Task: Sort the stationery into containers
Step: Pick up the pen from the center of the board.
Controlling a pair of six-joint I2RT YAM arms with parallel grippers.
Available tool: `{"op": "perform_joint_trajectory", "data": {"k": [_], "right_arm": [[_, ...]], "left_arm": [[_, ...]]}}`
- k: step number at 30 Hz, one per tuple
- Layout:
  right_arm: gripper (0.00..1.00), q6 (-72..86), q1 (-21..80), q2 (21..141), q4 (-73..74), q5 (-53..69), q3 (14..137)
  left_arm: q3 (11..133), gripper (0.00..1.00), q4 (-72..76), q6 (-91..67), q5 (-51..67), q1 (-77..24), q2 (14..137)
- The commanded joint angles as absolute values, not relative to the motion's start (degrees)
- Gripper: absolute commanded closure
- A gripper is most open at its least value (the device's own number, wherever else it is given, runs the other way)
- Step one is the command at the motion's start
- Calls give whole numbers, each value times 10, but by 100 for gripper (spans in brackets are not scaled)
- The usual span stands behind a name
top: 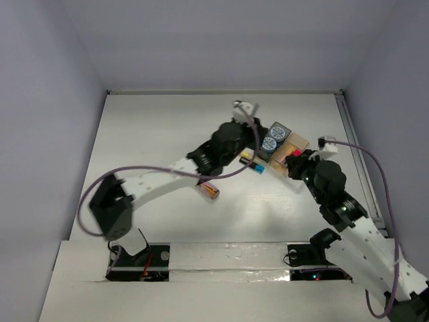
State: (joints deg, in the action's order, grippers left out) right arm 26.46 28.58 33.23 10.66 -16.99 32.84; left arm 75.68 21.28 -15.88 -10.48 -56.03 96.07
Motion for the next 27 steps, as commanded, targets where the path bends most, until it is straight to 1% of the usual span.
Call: {"op": "perform_joint_trajectory", "data": {"k": [1,2,3,5,7,8,10,11,12,15,18,20,27], "right_arm": [[100,217,288,433,59,-81,345],[100,213,288,460,58,-61,364],[100,205,288,514,55,-20,373],[100,185,294,568,60,-4,397],[98,163,299,642,82,-4,438],[92,157,299,663,86,-4,448],[81,138,299,722,100,7,482],[73,128,299,740,97,24,489],[62,121,299,758,102,32,499],[47,92,299,829,119,60,548],[44,50,304,895,140,98,594],[41,30,304,923,167,88,631],[40,7,304,987,207,63,692]], "left_arm": [[612,81,330,-187,-177,-556,788],[580,86,331,-199,-187,-556,727],[555,88,321,-205,-208,-556,700],[481,92,301,-217,-225,-556,624],[411,93,275,-236,-249,-556,579],[390,93,267,-242,-254,-556,540],[354,93,231,-246,-263,-551,507],[345,93,219,-246,-265,-551,493],[337,93,201,-247,-267,-551,466],[309,89,198,-236,-266,-551,423],[294,87,209,-207,-279,-551,400],[280,86,218,-192,-286,-551,392],[255,83,278,-157,-279,-551,374]]}}
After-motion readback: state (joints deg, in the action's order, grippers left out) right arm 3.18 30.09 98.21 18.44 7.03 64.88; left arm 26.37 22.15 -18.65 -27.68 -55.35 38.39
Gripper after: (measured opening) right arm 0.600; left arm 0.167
